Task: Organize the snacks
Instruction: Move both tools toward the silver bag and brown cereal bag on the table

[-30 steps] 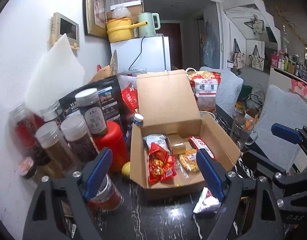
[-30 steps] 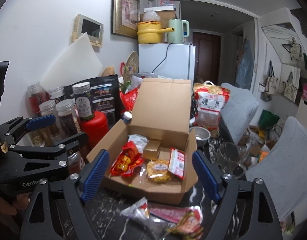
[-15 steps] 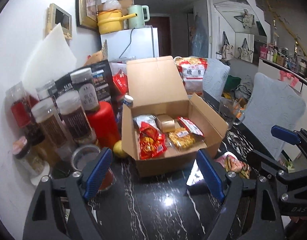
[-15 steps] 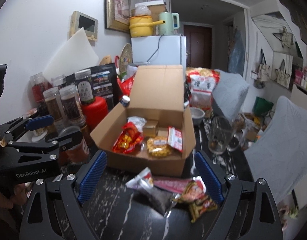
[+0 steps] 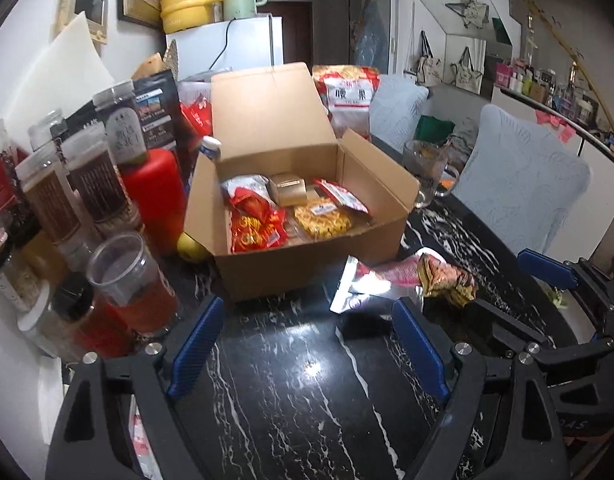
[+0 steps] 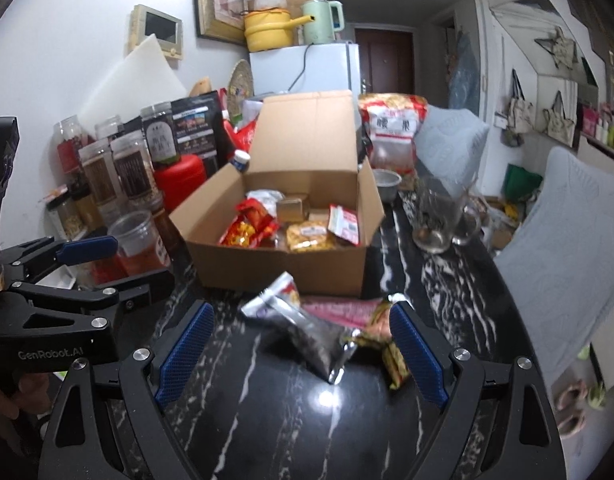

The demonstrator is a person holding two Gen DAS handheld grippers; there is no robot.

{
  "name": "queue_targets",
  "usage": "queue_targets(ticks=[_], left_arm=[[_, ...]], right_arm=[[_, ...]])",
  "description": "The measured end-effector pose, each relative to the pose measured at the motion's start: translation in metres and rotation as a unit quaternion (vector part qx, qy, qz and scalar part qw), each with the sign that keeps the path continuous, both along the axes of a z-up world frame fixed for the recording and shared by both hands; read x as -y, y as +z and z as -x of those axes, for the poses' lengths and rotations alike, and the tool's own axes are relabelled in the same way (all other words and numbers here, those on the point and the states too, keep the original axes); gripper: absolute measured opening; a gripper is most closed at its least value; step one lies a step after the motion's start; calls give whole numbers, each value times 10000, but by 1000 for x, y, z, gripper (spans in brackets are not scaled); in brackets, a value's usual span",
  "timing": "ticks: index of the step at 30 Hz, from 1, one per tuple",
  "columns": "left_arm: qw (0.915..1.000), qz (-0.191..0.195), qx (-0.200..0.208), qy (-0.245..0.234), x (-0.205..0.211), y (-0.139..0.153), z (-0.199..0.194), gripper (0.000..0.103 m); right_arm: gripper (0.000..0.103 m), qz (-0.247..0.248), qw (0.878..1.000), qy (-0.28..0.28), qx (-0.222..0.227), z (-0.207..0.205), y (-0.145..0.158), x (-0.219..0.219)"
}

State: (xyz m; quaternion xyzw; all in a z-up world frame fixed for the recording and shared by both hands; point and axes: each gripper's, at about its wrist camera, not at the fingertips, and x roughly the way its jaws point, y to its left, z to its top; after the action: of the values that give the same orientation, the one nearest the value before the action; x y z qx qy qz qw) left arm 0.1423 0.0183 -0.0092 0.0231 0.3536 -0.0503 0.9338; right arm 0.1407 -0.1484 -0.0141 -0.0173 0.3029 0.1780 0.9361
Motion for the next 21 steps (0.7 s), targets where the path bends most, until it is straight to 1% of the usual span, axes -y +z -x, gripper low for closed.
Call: queue_targets(ticks=[3,11,16,21], left_arm=[[9999,41,-138,-36,5,-9,-4,86],[9980,152,-609,-23,22,-40,-23,86],[9950,458,-882,67,32,-58,-37,86],[9926,654,-1015,147,42,-67,-56,86]], right_arm=[[90,-39,9999,-67,-111,-2,-11,8],[90,101,9987,-259,-420,-17,-41,27],[90,49,9982,-276,-530,-29,-55,42],[90,58,9974,-388,-600,-43,-66,63]])
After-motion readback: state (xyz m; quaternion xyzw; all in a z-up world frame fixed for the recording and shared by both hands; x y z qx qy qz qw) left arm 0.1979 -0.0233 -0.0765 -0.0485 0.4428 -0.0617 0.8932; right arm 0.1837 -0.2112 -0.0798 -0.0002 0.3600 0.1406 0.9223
